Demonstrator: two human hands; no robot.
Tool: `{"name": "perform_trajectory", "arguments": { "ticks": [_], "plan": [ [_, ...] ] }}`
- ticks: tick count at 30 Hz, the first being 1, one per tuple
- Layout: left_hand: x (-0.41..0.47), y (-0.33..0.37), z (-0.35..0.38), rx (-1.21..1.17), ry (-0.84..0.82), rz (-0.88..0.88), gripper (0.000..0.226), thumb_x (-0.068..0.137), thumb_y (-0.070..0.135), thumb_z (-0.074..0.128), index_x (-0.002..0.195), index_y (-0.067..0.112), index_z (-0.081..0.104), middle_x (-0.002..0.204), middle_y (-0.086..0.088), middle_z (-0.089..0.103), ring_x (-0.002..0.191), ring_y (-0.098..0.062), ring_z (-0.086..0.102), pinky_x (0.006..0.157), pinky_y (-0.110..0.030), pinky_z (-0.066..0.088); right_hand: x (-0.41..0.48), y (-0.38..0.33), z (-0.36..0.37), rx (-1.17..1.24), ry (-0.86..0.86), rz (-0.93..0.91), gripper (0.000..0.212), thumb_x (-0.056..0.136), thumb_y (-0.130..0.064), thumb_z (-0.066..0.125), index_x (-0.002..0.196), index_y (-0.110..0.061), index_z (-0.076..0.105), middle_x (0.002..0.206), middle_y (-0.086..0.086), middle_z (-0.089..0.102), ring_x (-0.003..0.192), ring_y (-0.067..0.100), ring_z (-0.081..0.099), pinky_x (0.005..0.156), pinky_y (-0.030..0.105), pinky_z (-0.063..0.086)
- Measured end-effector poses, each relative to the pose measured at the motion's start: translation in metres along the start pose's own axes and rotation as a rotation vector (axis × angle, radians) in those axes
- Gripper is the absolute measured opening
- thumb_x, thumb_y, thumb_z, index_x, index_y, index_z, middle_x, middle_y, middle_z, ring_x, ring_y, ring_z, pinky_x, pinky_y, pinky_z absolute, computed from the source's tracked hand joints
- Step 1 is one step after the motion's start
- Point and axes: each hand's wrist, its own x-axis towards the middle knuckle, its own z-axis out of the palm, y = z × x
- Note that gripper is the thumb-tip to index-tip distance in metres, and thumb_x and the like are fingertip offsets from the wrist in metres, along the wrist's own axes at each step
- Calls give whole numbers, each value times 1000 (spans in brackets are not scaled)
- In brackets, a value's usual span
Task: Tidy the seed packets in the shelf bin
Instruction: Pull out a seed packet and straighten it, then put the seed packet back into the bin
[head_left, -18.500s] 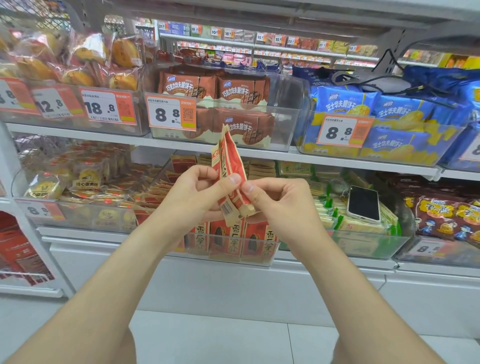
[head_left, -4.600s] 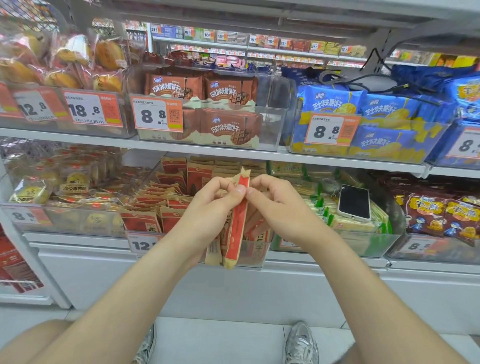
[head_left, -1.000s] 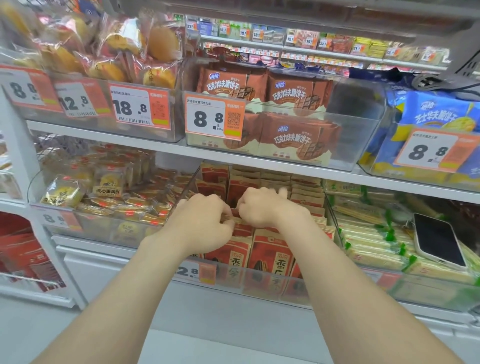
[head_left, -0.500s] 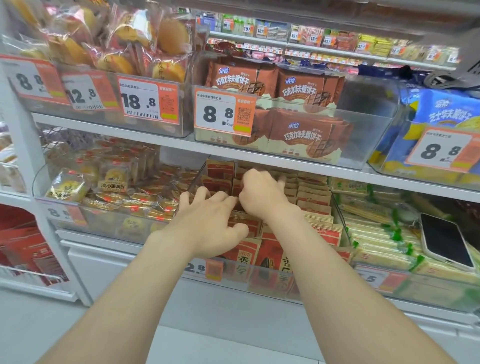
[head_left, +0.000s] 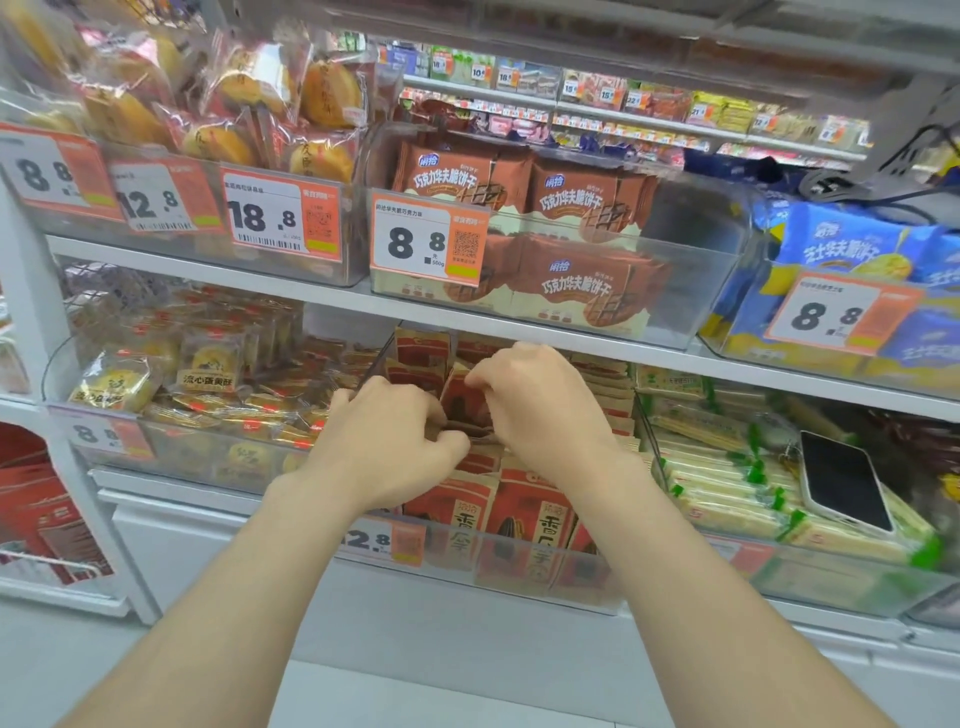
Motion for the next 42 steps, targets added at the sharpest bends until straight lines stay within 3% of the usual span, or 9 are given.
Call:
{"name": "perform_trajectory", "arguments": {
  "ticks": [3, 9, 12, 18, 22, 26, 32, 37, 42],
  "plan": [
    [-4, 4, -6, -91, 163, -53, 30, 92, 36, 49, 94, 33, 79, 84, 12, 74, 92, -22, 65, 96, -45, 48, -28, 11, -15, 153, 282, 26, 23, 94, 1, 73, 112, -12, 78, 99, 2, 79, 93, 26, 71, 86, 46, 58],
    [-14, 25, -9, -235, 376, -103, 28, 97, 15, 54, 99, 25, 80, 91, 5, 74, 77, -19, 66, 75, -36, 56, -60, 9, -71, 574, 762, 361, 27, 95, -6, 77, 109, -20, 58, 86, -6, 71, 81, 5, 72, 69, 14, 52],
    [-18, 45, -7, -347, 456, -42, 24, 99, 12, 55, 106, 25, 75, 98, 9, 73, 86, -12, 66, 82, -34, 55, -72, 6, -90, 736, 858, 492, 27, 94, -14, 81, 110, -20, 60, 85, -2, 74, 81, 14, 75, 72, 29, 59],
    [-44, 110, -5, -682, 480, 234, 7, 106, 15, 59, 106, 21, 56, 95, 10, 71, 90, -7, 69, 77, -25, 53, -87, 1, -102, 906, 751, 537, 17, 94, -7, 79, 96, -17, 65, 83, -5, 70, 76, 9, 69, 70, 27, 56],
    [-53, 139, 7, -727, 361, 369, 10, 109, 12, 54, 104, 21, 54, 91, 7, 66, 83, -19, 63, 76, -35, 50, -92, 1, -97, 1091, 652, 658, 18, 97, -2, 70, 92, -19, 66, 79, -3, 70, 70, 9, 65, 68, 25, 51],
    [-45, 148, 18, -801, 263, 198, 15, 111, 22, 49, 98, 26, 53, 82, 14, 65, 75, -10, 60, 73, -39, 49, -95, 3, -98, 1364, 582, 815, 9, 98, -22, 68, 96, -17, 75, 88, 5, 74, 80, 20, 67, 79, 37, 54],
    [-34, 159, 14, -1197, 117, -111, 15, 109, 24, 58, 97, 18, 64, 75, 4, 68, 66, -8, 65, 65, -24, 51, -105, 17, -91, 1483, 425, 730, 35, 93, -37, 65, 122, -22, 78, 116, 12, 79, 115, 36, 73, 99, 53, 57],
    [-34, 169, 23, -1329, 31, -46, 52, 99, 58, 67, 119, 10, 73, 114, -7, 80, 108, -24, 78, 100, -49, 60, -108, 17, -92, 1369, 528, 812, 18, 107, -24, 65, 119, -19, 78, 110, 0, 81, 106, 16, 76, 100, 45, 61],
    [-37, 169, 23, -1261, 133, 77, 54, 88, 57, 71, 97, 4, 70, 81, 0, 74, 76, -11, 68, 80, -34, 55, -108, 18, -92, 1395, 551, 812, 17, 108, -25, 63, 112, -21, 79, 100, 1, 78, 92, 14, 70, 91, 45, 61]
  ]
}}
